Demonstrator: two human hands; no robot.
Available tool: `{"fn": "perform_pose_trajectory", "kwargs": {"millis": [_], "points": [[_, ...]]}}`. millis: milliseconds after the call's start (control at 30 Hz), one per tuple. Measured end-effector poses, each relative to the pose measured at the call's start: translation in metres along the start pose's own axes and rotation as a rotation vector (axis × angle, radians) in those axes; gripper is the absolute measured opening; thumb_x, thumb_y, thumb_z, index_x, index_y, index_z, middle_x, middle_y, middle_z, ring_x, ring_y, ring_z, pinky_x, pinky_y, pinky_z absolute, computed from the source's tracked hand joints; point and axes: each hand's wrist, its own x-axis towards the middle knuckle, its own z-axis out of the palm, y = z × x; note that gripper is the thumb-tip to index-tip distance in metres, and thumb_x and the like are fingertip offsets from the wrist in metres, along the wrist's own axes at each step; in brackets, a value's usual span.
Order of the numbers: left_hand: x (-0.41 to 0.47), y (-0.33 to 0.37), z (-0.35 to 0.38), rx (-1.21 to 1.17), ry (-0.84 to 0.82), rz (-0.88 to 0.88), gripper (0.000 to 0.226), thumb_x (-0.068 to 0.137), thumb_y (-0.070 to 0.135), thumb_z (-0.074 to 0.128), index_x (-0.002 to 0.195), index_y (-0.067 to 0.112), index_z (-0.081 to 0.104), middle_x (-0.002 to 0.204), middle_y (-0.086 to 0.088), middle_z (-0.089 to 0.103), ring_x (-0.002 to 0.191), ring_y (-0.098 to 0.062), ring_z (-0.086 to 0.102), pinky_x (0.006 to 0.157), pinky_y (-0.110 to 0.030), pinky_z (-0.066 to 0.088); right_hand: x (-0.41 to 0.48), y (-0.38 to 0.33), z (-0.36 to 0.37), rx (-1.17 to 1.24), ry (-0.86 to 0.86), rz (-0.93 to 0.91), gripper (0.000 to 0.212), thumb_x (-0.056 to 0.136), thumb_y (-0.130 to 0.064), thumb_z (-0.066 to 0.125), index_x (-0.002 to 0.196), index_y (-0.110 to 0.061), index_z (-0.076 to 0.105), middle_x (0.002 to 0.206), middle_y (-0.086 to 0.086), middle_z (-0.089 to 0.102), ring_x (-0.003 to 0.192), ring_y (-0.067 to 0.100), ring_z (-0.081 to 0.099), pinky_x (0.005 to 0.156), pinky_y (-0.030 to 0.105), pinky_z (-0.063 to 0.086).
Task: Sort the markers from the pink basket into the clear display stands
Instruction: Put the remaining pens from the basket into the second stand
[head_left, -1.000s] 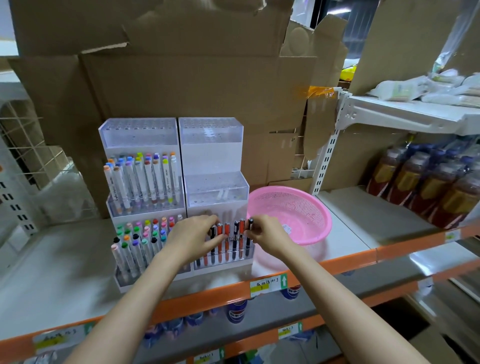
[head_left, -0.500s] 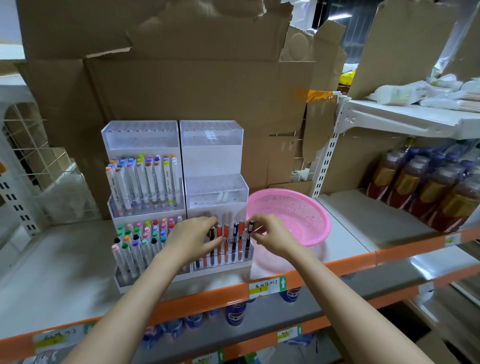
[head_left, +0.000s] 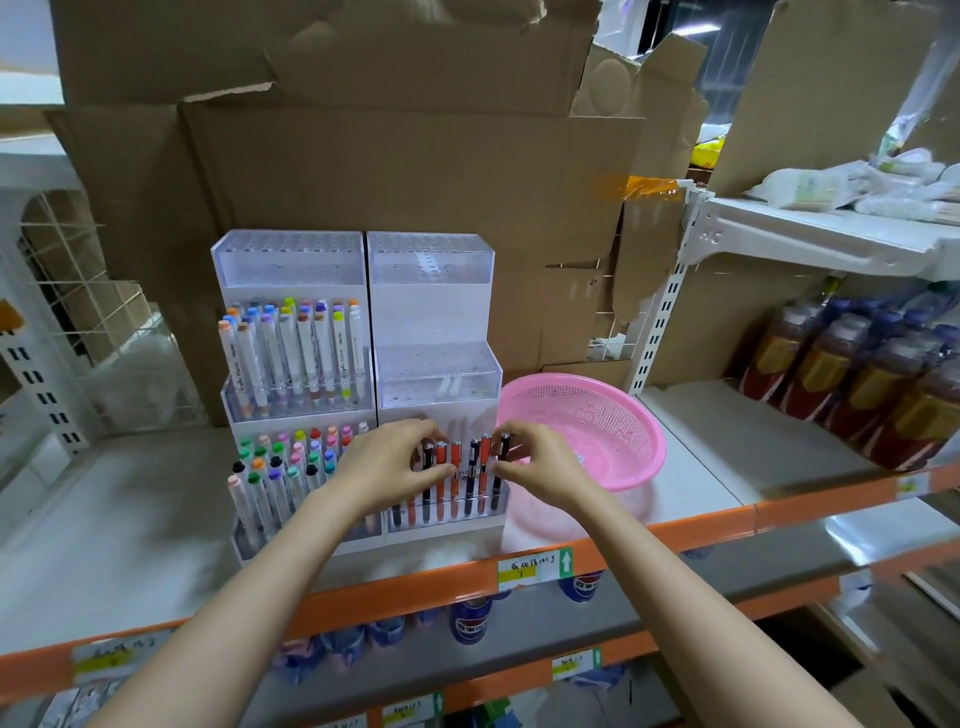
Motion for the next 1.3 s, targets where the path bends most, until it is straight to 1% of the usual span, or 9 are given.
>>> {"fn": "perform_pose_trajectory", "kwargs": {"millis": [100,200,333,467,700,867,933,1133,1300], "points": [[0.003,0.003,-0.006,-0.09,-0.038,-0.05,0.042,0.081,0.056,0.062,0.114,0.032,0.057,0.111,0.013,0.064,0.096,-0.004,0.058,0.079,-0.029,0.052,0.001,-0.001,0.002,0.05,0.004,-0.01,0.021,0.083,-0.011,0.072,0.103,-0.011,0.067,0.092,0.001,0.07,0.078,0.008,0.064,0.062,0.006,0.047],[0.005,0.009,-0.011,-0.042,-0.089,-0.072,0.048,0.08,0.061,0.061,0.118,0.032,0.055,0.114,0.012,0.063,0.1,-0.007,0.059,0.08,-0.029,0.052,0.005,0.003,0.005,0.059,0.008,-0.026,0.015,0.082,-0.014,0.073,0.096,-0.01,0.069,0.088,0.003,0.071,0.076,0.01,0.065,0.064,0.012,0.049],[0.011,0.024,-0.012,0.114,-0.022,-0.037,0.046,0.081,0.062,0.059,0.116,0.032,0.058,0.11,0.015,0.065,0.1,-0.006,0.06,0.073,-0.026,0.05,0.01,0.008,0.01,0.066,0.024,-0.038,0.011,0.081,-0.017,0.074,0.088,-0.01,0.069,0.08,0.003,0.069,0.074,0.015,0.065,0.067,0.028,0.053],[0.02,0.034,-0.009,0.125,0.026,-0.02,0.034,0.084,0.053,0.061,0.111,0.032,0.063,0.103,0.012,0.068,0.093,-0.006,0.062,0.071,-0.026,0.052,0.011,0.009,0.01,0.095,0.011,-0.053,0.012,0.079,-0.018,0.075,0.087,-0.011,0.069,0.079,0.003,0.07,0.074,0.016,0.066,0.068,0.033,0.055],[0.022,0.036,-0.002,0.018,-0.002,-0.048,0.017,0.086,0.042,0.064,0.097,0.029,0.068,0.093,0.012,0.068,0.082,-0.004,0.059,0.065,-0.022,0.046,0.011,0.012,0.003,0.094,-0.043,-0.081,0.014,0.078,-0.018,0.075,0.088,-0.011,0.068,0.08,0.001,0.07,0.074,0.01,0.065,0.067,0.025,0.054],[0.021,0.031,-0.003,-0.037,-0.014,-0.062,0.027,0.082,0.045,0.067,0.104,0.029,0.068,0.098,0.012,0.068,0.085,-0.003,0.06,0.075,-0.029,0.055,0.012,0.009,0.002,0.08,-0.058,-0.098,0.02,0.076,-0.024,0.078,0.089,-0.014,0.068,0.082,-0.002,0.069,0.077,0.012,0.064,0.069,0.029,0.054],[0.018,0.027,-0.006,-0.036,-0.018,-0.067,0.031,0.08,0.046,0.069,0.105,0.028,0.068,0.1,0.012,0.068,0.087,-0.004,0.061,0.078,-0.03,0.055,0.013,0.007,0.002,0.085,-0.058,-0.104,0.019,0.076,-0.025,0.078,0.091,-0.018,0.069,0.081,-0.009,0.068,0.074,0.006,0.061,0.066,0.023,0.051],[0.012,0.02,-0.009,-0.021,-0.042,-0.081,0.021,0.081,0.042,0.07,0.095,0.026,0.071,0.088,0.011,0.066,0.075,-0.002,0.058,0.066,-0.023,0.05,0.015,-0.001,0.0,0.07,-0.078,-0.145,0.008,0.08,-0.017,0.075,0.086,-0.019,0.07,0.078,-0.015,0.065,0.068,-0.005,0.057,0.06,0.009,0.04],[0.011,0.02,-0.009,-0.043,-0.051,-0.08,0.022,0.081,0.04,0.07,0.098,0.026,0.071,0.094,0.009,0.068,0.078,-0.003,0.058,0.072,-0.028,0.053,0.016,-0.003,0.0,0.052,-0.098,-0.165,0.009,0.079,-0.018,0.075,0.084,-0.022,0.068,0.076,-0.016,0.064,0.068,-0.004,0.057,0.059,0.009,0.042]]}}
